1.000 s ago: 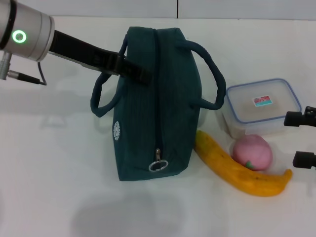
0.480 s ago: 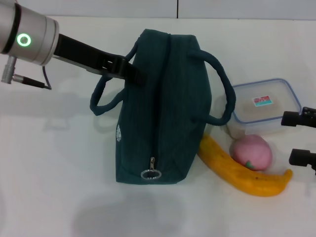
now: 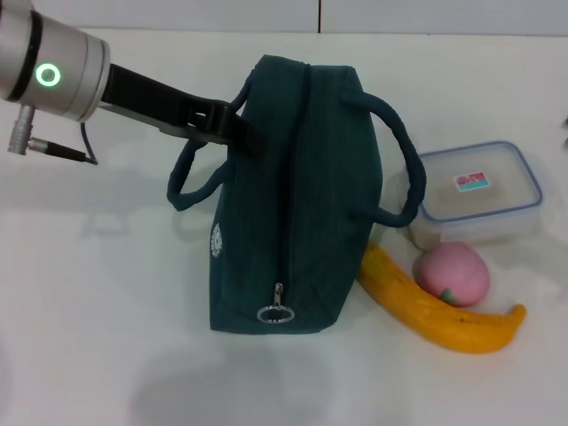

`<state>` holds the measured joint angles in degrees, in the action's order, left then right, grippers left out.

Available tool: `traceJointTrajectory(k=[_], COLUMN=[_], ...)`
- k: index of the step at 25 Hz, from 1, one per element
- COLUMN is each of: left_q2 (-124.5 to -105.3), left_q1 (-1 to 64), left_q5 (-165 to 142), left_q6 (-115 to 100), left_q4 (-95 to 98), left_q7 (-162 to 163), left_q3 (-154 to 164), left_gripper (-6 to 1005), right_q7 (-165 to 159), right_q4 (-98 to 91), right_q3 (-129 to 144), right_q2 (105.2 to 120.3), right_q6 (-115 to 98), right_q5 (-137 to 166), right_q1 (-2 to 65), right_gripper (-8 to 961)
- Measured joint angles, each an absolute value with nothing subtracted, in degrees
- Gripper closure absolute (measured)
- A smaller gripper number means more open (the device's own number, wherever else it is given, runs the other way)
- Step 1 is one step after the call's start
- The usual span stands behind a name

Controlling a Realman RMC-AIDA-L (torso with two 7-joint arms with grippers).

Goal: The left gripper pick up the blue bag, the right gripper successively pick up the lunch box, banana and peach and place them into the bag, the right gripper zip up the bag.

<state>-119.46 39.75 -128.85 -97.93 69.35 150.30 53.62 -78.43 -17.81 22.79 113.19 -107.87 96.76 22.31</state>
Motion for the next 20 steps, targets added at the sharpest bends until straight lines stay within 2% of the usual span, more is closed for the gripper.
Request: traceJointTrajectory(k=[8,20], left_q2=[-119.55,-119.62], left_q1=[39.25,38.52], left_q5=[-128.27,-127.6], left_q6=[-97.75,-97.55], left_q4=[69.34,68.82], left_q7=[149.85,148.26], left_q3=[53.85,54.04], left_gripper=[965,965], right_q7=[-85.15,-86.31], right_q4=[-5.33,1.35], right_q3=[10.3,10.91], right_q2=[115.15,115.55], right_q6=[-94.03,-75.52], right_q5=[92.05,92.4], right_q1=[19.12,21.48], right_gripper=[103,104])
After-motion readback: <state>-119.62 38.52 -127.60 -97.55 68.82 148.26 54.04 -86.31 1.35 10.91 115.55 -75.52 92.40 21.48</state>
